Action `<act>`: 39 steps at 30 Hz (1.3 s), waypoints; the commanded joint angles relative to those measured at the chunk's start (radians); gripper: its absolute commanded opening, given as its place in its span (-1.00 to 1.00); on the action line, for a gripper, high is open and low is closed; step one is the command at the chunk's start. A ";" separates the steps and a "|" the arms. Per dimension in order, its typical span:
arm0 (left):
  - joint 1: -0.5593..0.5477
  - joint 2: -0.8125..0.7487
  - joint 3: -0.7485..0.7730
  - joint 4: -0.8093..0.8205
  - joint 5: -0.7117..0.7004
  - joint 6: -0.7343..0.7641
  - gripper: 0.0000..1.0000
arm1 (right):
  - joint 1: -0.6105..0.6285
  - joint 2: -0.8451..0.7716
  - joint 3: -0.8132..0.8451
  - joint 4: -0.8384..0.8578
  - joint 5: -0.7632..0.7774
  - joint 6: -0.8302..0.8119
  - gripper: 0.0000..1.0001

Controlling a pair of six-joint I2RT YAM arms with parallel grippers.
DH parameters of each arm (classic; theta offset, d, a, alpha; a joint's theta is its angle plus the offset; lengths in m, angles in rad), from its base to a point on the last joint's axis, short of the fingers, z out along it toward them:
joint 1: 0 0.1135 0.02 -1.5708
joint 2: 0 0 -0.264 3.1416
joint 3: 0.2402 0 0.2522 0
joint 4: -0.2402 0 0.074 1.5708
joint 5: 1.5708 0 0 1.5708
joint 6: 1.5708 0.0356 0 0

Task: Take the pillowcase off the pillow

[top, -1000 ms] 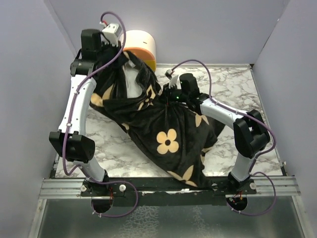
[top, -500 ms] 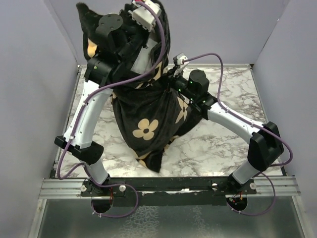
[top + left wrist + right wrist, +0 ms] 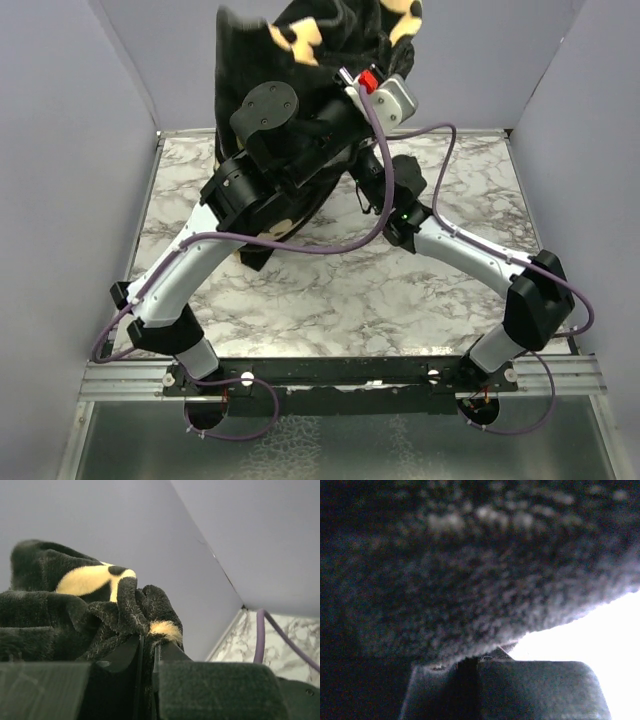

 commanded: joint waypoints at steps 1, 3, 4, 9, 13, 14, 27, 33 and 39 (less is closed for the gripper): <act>-0.017 -0.126 -0.140 0.080 -0.029 -0.008 -1.00 | 0.016 -0.079 -0.177 0.058 0.111 -0.002 -0.97; -0.017 -0.149 -0.172 0.022 -0.033 -0.054 -1.00 | 0.016 -0.127 -0.276 0.051 0.118 0.042 -0.83; -0.017 -0.162 -0.187 -0.013 -0.031 -0.072 -1.00 | 0.016 -0.162 -0.327 0.042 0.126 0.068 -0.67; -0.016 -0.242 -0.320 -0.081 -0.042 -0.064 -1.00 | 0.015 -0.405 -0.488 -0.097 0.145 0.147 0.07; 0.007 -0.265 -0.380 -0.123 -0.052 -0.063 -1.00 | 0.014 -0.599 -0.479 -0.344 0.132 0.192 0.27; 0.015 -0.270 -0.387 -0.126 -0.050 -0.072 -1.00 | 0.014 -0.651 -0.482 -0.385 0.121 0.201 0.31; 0.049 -0.289 -0.376 -0.161 -0.034 -0.135 -1.00 | 0.015 -0.794 -0.199 -0.690 -0.085 0.161 0.48; 0.050 -0.288 -0.363 -0.186 -0.031 -0.144 -1.00 | 0.015 -0.557 0.028 -0.743 -0.358 0.164 0.48; 0.050 -0.277 -0.322 -0.213 -0.031 -0.141 -1.00 | 0.014 -0.411 0.091 -0.738 -0.396 0.135 0.58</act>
